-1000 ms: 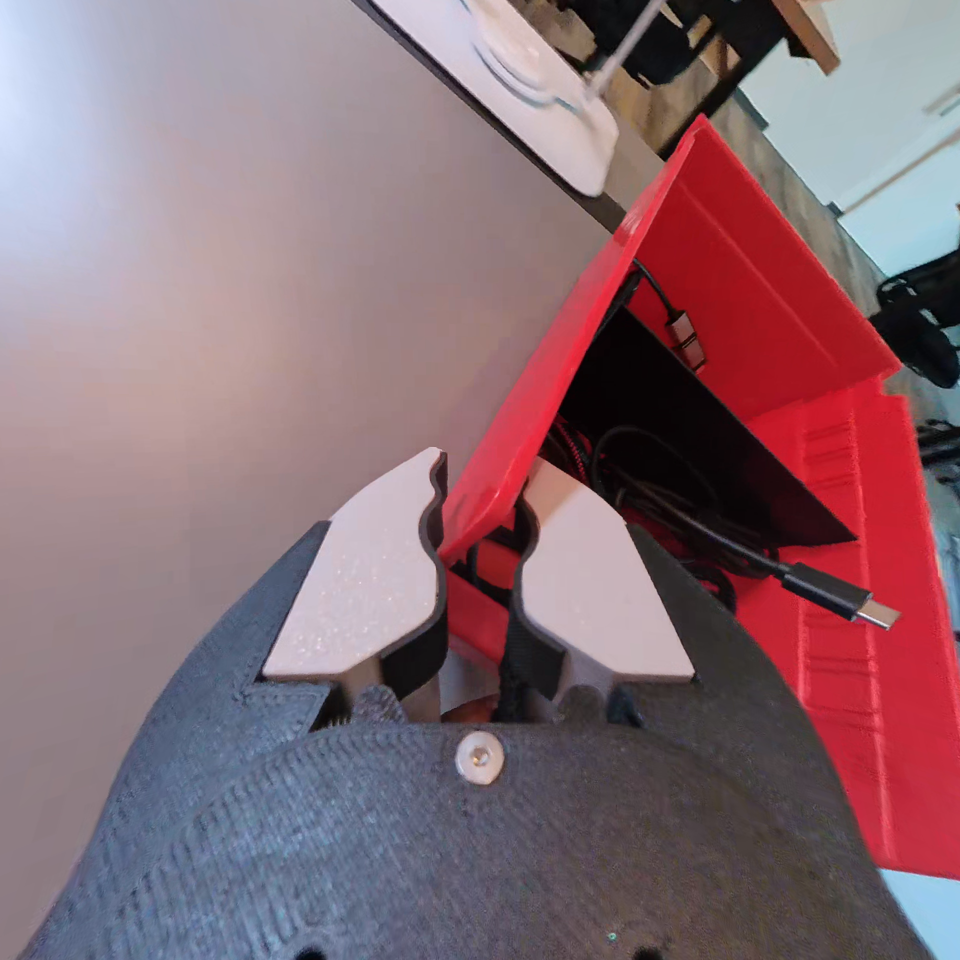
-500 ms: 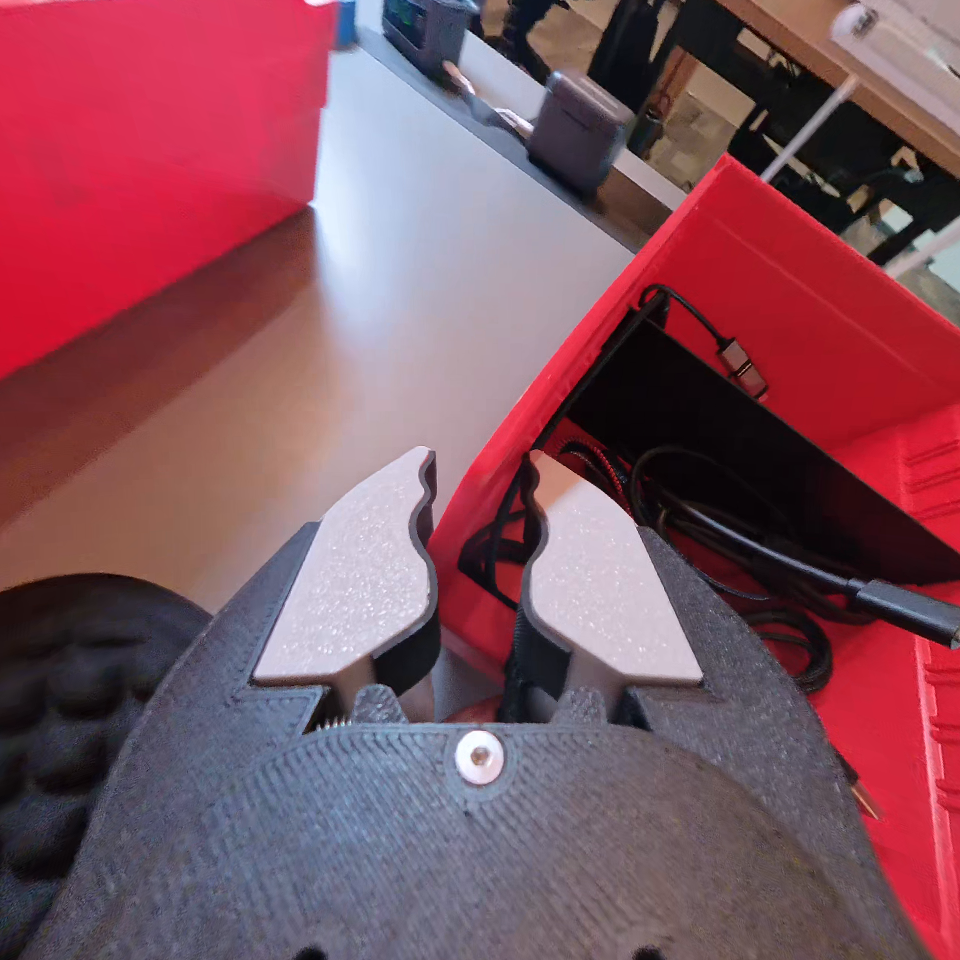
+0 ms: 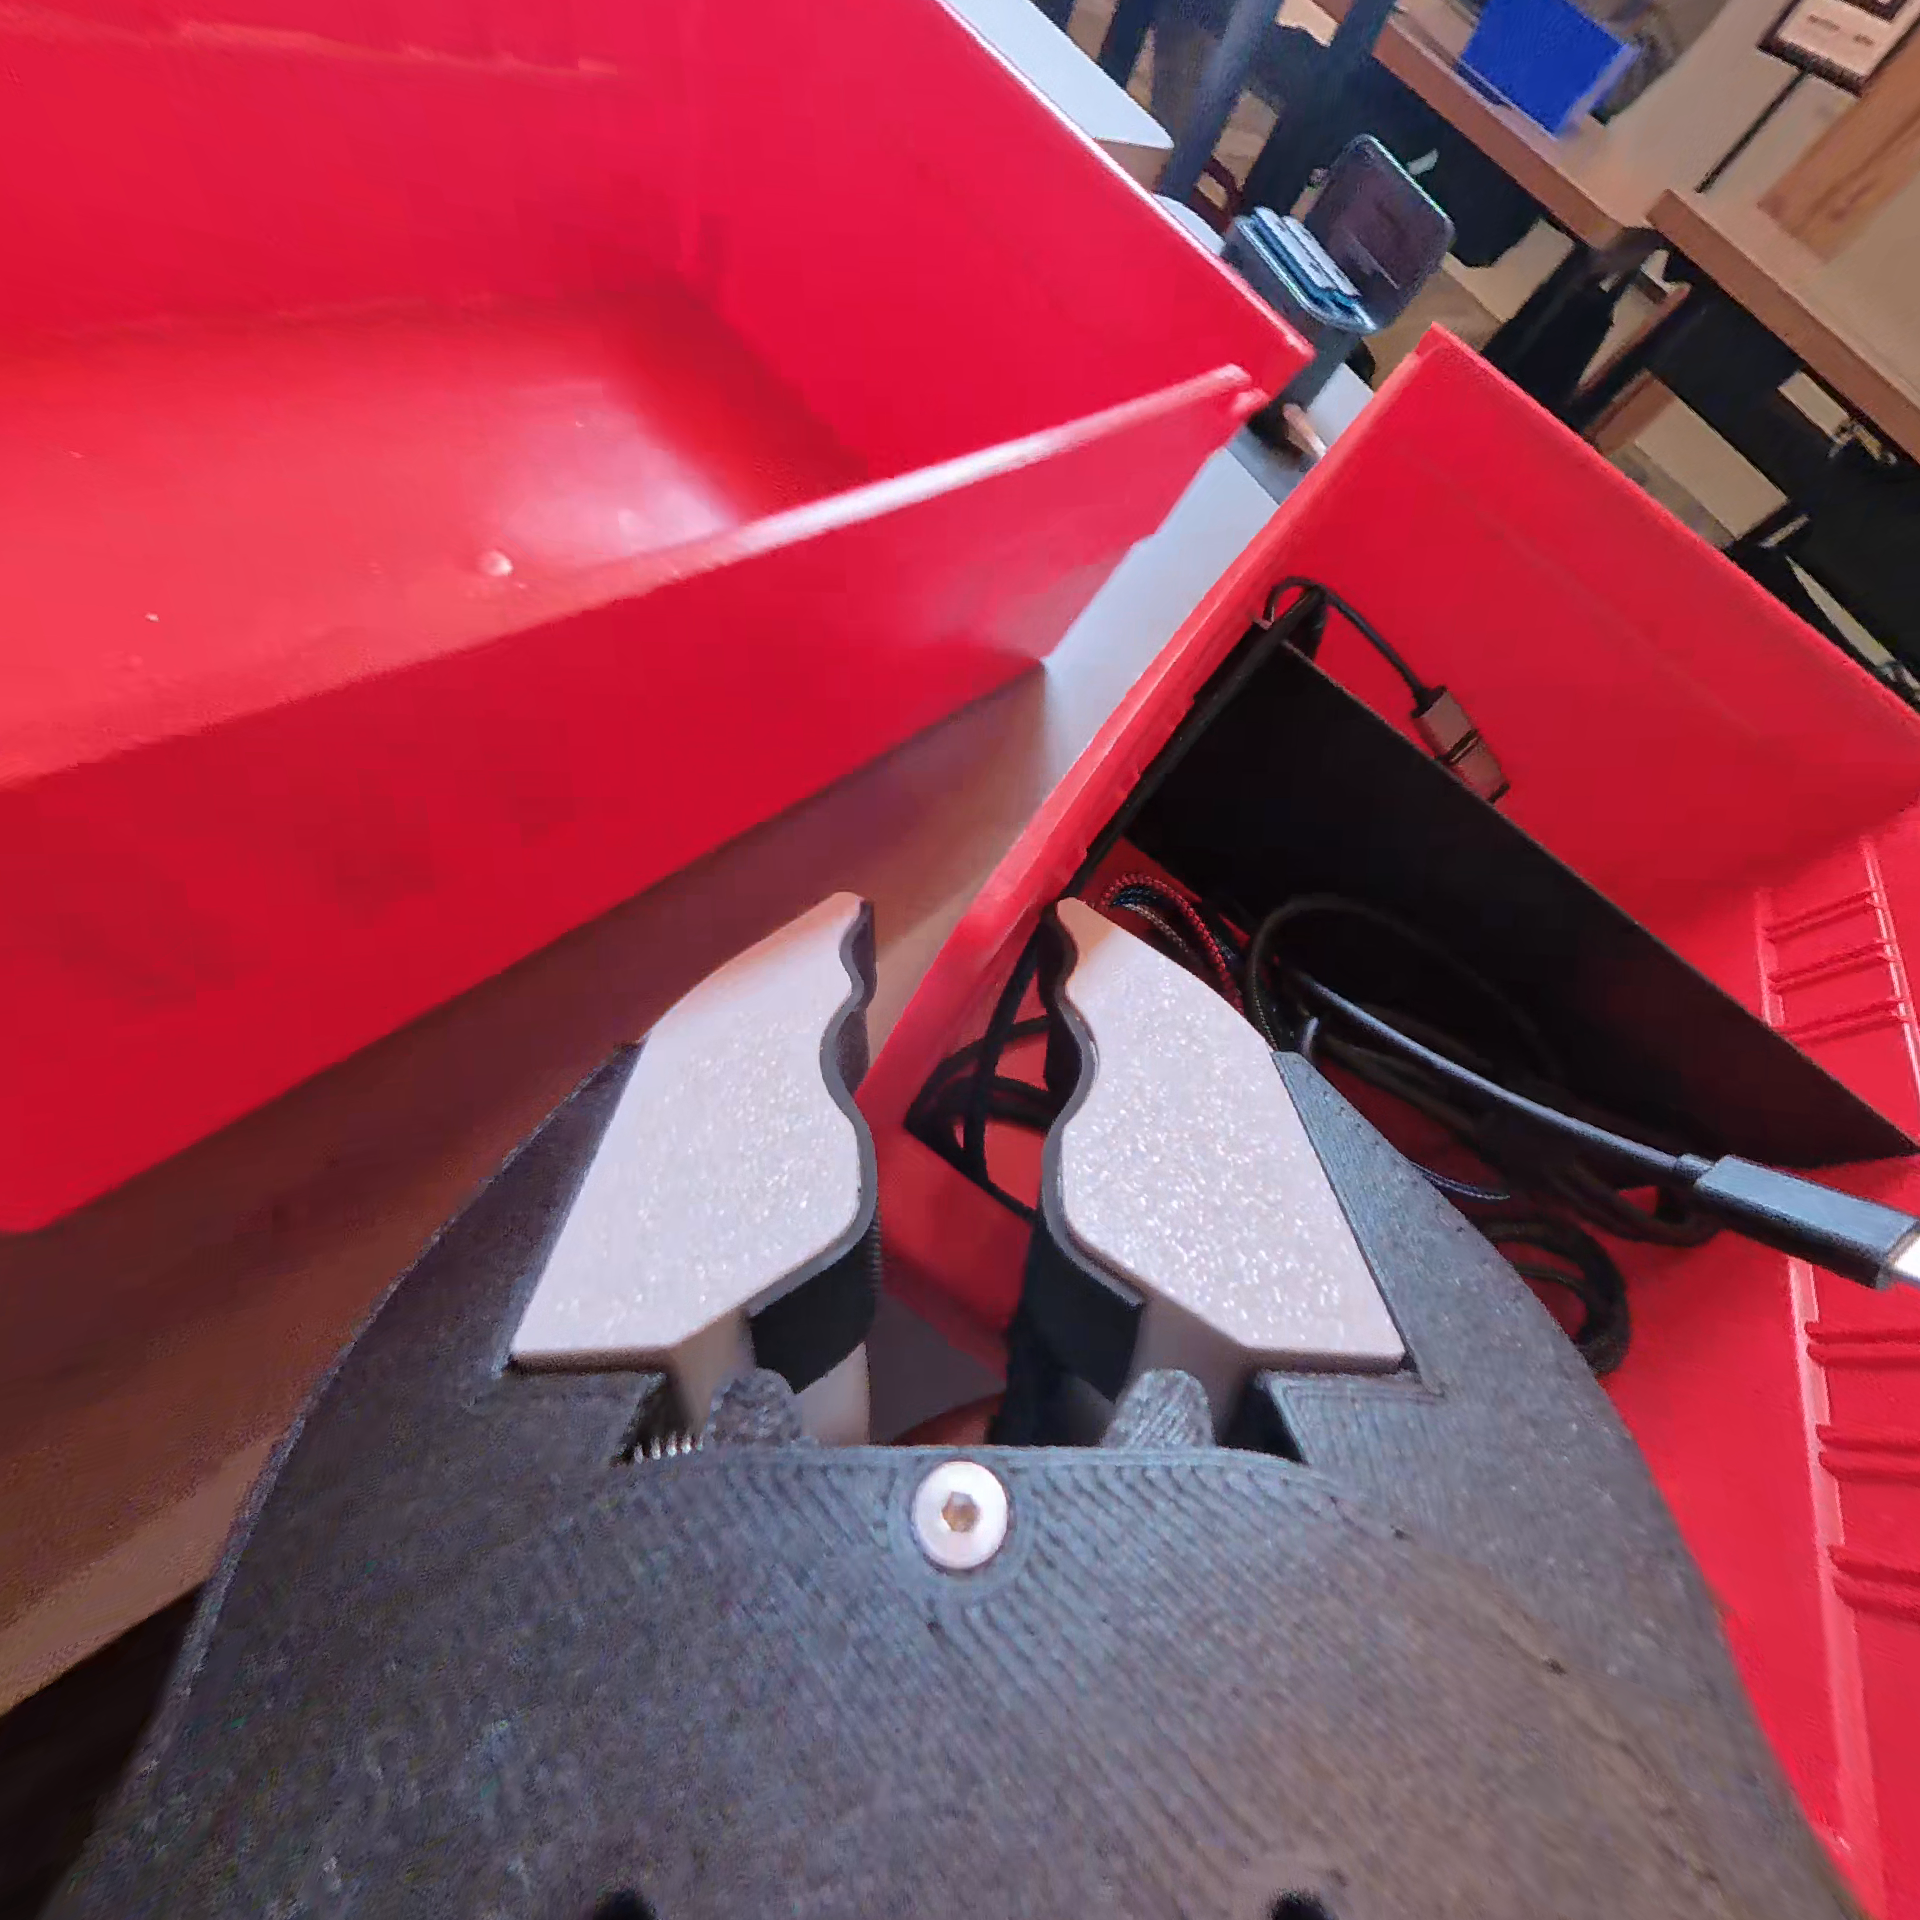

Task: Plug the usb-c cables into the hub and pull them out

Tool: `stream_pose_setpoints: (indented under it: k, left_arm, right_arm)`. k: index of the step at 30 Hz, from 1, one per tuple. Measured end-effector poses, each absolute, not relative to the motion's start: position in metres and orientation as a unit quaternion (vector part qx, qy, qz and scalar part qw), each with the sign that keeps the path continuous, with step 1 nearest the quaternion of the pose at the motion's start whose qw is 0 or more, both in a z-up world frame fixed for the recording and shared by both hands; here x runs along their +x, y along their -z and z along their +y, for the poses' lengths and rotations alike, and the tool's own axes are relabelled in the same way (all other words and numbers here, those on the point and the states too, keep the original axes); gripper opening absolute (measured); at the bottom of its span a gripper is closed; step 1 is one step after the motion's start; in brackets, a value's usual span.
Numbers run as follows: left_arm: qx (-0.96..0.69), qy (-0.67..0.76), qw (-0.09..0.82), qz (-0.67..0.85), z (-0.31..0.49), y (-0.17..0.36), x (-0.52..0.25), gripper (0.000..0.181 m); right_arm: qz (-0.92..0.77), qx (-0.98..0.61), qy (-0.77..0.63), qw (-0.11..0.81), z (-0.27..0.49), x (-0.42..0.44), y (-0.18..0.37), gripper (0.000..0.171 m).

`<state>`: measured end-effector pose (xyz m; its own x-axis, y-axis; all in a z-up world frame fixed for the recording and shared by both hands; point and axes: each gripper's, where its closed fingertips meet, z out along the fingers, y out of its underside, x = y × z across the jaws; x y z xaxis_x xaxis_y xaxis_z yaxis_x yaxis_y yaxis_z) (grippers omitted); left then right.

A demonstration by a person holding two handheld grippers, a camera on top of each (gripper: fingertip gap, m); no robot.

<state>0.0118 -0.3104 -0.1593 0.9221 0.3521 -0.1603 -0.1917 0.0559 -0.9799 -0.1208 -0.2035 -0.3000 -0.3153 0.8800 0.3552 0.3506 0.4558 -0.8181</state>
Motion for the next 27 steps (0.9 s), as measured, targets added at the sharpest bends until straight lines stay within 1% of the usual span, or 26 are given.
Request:
stream_pose_setpoints:
  k: [9, 12, 15, 18, 19, 21, 23, 24, 26, 27]
  left_arm:
    - [-0.656, -0.205, 0.723, -0.068, -0.321, 0.157, 0.008, 0.073]
    - [-0.648, -0.213, 0.727, -0.078, -0.326, 0.154, 0.005, 0.073]
    - [-0.641, -0.237, 0.721, -0.114, -0.337, 0.154, -0.008, 0.074]
    - [-0.630, -0.294, 0.690, -0.202, -0.361, 0.160, -0.040, 0.080]
    - [-0.622, -0.318, 0.674, -0.241, -0.373, 0.164, -0.053, 0.083]
    - [-0.602, -0.350, 0.643, -0.320, -0.398, 0.175, -0.074, 0.089]
    - [-0.589, -0.366, 0.618, -0.371, -0.418, 0.188, -0.085, 0.092]
    - [-0.589, -0.367, 0.612, -0.380, -0.423, 0.193, -0.087, 0.092]
    - [-0.602, -0.357, 0.596, -0.393, -0.428, 0.206, -0.089, 0.088]
    - [-0.608, -0.349, 0.586, -0.406, -0.430, 0.215, -0.091, 0.087]
  right_arm:
    - [-0.765, -0.351, -0.369, 0.395, -0.229, -0.138, 0.299, 0.031]
    - [-0.775, -0.324, -0.394, 0.373, -0.234, -0.142, 0.299, 0.031]
    - [-0.771, -0.314, -0.436, 0.342, -0.238, -0.143, 0.298, 0.030]
    - [-0.759, -0.316, -0.463, 0.332, -0.237, -0.141, 0.295, 0.030]
    - [-0.741, -0.325, -0.471, 0.352, -0.232, -0.143, 0.289, 0.039]
    - [-0.701, -0.318, -0.487, 0.413, -0.220, -0.143, 0.268, 0.062]
    - [-0.634, -0.312, -0.523, 0.476, -0.207, -0.136, 0.236, 0.067]
    - [-0.602, -0.312, -0.547, 0.492, -0.202, -0.128, 0.221, 0.068]
    - [-0.563, -0.313, -0.598, 0.477, -0.203, -0.110, 0.201, 0.071]
    - [-0.556, -0.307, -0.627, 0.452, -0.209, -0.099, 0.195, 0.068]
